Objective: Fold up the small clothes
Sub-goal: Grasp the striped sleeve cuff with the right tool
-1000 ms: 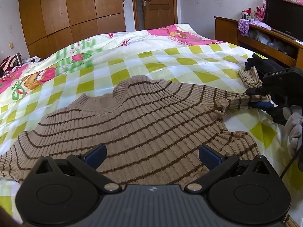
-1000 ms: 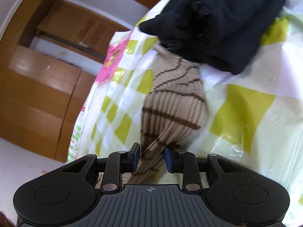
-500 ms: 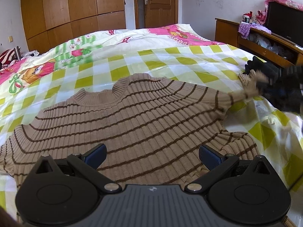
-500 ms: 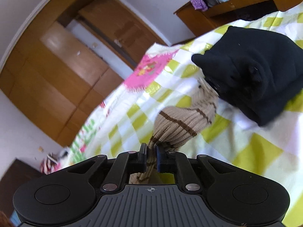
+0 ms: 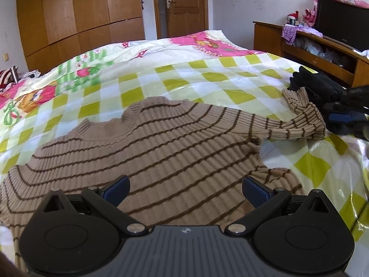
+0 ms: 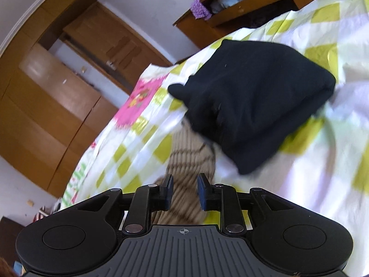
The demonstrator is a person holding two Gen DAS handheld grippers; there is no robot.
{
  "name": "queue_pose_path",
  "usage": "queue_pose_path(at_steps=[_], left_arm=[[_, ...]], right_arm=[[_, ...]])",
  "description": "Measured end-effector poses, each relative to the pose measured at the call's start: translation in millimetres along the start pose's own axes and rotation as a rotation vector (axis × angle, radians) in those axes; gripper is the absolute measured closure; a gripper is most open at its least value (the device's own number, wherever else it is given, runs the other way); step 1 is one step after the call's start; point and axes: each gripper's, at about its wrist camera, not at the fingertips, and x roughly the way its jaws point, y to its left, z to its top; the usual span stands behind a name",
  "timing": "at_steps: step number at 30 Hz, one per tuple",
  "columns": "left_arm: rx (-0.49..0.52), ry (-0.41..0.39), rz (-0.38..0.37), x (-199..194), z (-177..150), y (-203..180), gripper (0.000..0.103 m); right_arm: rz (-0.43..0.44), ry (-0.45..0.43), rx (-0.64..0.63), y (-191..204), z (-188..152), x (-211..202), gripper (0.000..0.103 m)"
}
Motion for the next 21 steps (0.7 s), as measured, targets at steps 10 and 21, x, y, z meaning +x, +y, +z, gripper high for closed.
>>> queue_pose_path(at_steps=[10,21], left_arm=[[0.036,0.024,-0.014,15,3,-19,0.000],[0.018,0.015,-0.002,8,1,-10,0.000]], right_arm=[[-0.080,0.078,-0.170,4,17,81,0.078],[0.173,0.067,-0.029,16,28,43,0.092]])
